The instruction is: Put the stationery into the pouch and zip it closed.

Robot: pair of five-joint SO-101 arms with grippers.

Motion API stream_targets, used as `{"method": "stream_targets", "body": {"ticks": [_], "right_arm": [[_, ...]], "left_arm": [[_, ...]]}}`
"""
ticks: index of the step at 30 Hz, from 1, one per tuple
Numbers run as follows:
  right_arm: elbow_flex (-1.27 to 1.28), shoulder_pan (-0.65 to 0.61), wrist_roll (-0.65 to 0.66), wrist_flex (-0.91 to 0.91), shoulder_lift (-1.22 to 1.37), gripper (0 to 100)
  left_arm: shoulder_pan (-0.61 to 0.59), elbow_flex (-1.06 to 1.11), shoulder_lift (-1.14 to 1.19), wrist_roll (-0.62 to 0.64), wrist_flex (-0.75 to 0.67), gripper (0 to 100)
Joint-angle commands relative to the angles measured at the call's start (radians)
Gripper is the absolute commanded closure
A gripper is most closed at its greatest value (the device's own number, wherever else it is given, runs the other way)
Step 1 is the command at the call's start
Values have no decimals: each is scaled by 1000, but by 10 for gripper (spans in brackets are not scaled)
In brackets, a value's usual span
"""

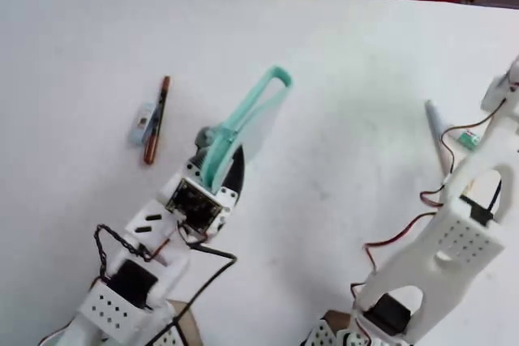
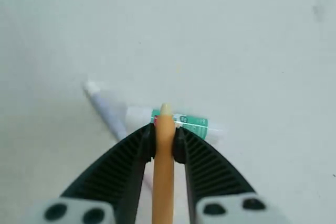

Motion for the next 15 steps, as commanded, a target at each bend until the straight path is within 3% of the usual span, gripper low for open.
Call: {"method": "stream_targets", "body": {"ticks": [1,8,13,15], "right_arm": [[-31,-81,-32,68,-209,981],[-31,-303,-146,136,-605,981],[-21,-575,-244,62,-840,981],[-21,-690,-255,5,-891,981]], "left_arm": [[-4,-20,-7,-6,-26,920],[-5,-23,-7,-6,-26,920],[-27,-77,-8,3,37,917],[-53,-120,-8,64,84,912]]}}
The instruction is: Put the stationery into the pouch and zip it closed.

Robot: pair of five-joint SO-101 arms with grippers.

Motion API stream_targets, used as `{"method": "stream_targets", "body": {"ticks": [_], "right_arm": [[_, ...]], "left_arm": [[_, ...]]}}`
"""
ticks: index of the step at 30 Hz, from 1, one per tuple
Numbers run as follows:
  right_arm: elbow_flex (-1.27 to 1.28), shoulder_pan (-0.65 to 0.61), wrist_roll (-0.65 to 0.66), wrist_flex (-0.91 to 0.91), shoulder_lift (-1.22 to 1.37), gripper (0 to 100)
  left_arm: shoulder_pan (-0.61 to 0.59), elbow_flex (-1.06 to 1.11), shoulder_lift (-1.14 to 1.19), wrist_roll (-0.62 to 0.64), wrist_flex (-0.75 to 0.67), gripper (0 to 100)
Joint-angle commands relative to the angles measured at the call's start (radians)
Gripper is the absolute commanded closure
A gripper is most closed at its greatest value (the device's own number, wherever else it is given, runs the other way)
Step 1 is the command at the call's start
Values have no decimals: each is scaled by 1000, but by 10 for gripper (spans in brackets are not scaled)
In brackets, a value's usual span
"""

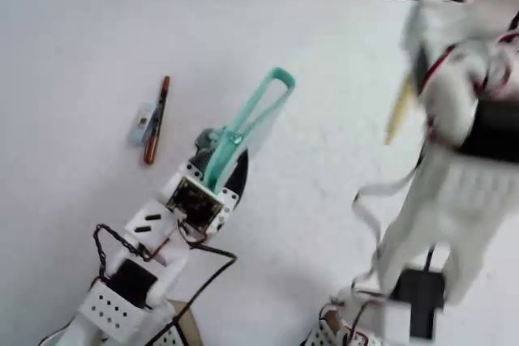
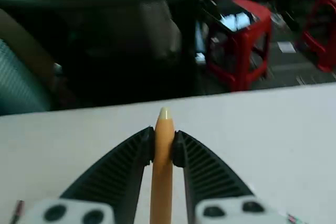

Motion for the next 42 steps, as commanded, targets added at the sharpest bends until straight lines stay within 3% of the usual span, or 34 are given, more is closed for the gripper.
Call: {"method": "stream_targets", "body": {"ticks": [1,6,18,29,42], "right_arm": [[-20,-206,-28,-104,-119,981],[-17,-433,-28,-182,-136,981],[3,-591,-28,-414,36,981],[3,-536,-28,-601,252,981],[3,-506,-28,-400,305,981]], "left_arm": [[-62,-138,-8,112,84,895],[-137,-210,-8,299,192,808],[-142,-213,-8,299,201,808],[-139,-201,-7,299,193,808],[-143,-195,-7,299,175,808]]}}
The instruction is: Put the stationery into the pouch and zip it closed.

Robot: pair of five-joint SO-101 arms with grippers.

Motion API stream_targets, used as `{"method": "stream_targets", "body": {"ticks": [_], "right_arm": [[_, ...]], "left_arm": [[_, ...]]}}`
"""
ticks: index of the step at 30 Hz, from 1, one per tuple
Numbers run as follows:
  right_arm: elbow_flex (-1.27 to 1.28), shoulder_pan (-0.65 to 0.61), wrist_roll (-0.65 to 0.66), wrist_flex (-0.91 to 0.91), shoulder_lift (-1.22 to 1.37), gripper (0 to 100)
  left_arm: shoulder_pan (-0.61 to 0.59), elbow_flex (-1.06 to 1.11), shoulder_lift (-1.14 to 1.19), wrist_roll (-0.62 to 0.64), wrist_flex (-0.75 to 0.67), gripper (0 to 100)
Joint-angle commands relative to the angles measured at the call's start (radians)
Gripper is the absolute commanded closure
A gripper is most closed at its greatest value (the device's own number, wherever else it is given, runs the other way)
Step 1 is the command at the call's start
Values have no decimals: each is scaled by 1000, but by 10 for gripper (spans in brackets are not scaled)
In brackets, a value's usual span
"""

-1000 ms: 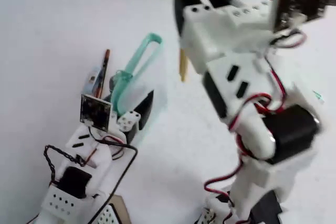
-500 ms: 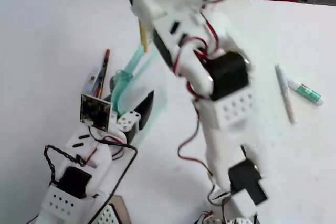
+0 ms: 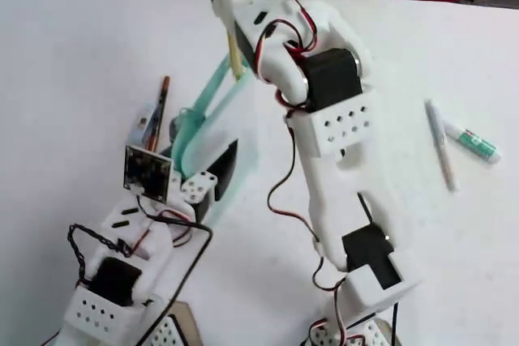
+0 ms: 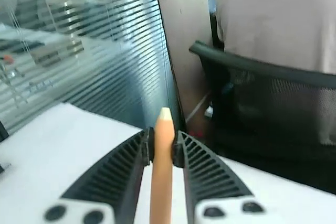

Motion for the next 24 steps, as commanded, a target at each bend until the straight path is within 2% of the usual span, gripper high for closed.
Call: {"method": "stream_targets", "body": {"ticks": [1,6,15,24], "right_arm": [[-5,8,-11,76,-13,981],[-15,7,-11,199,-19,981],[-6,-77,-52,351,-133,981],[-6,-70,-46,516,-185,981]], "left_arm": [[-7,-40,-5,9,-25,808],[-7,-40,-5,9,-25,807],[-7,-40,-5,9,-25,808],[-8,-40,-5,9,-25,809]]}}
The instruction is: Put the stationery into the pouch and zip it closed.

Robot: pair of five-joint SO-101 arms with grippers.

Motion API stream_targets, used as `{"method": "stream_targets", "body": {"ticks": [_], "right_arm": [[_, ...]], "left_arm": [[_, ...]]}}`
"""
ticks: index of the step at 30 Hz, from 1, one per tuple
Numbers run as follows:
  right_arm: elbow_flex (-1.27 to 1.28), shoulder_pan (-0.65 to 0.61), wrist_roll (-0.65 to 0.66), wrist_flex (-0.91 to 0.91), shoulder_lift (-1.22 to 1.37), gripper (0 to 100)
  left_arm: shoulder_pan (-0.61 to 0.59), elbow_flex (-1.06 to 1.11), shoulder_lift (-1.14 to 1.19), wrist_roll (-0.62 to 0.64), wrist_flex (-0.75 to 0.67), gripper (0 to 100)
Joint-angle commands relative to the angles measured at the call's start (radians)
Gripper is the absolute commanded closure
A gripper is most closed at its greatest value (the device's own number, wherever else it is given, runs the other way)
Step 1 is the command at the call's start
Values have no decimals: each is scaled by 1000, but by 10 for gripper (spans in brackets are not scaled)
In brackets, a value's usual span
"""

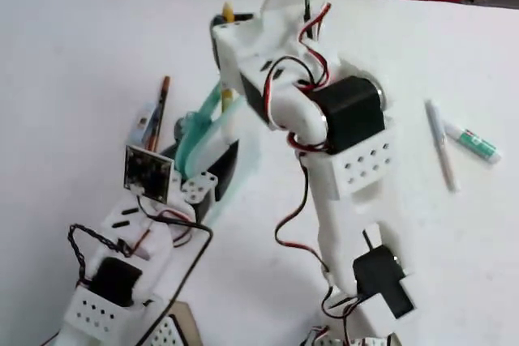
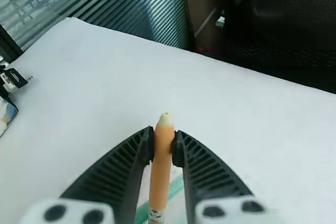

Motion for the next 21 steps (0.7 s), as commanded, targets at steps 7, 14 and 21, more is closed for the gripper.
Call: {"method": "stream_targets", "body": {"ticks": [7,14,21], "right_arm": [[-8,-7,6,148,-54,981],[0,-71,226,211,-99,978],[81,-153,227,211,-101,795]], "left_arm": [[-10,-40,-5,9,-25,809],[-10,-40,-5,9,-26,809],[-10,-17,-5,8,-55,809]]}}
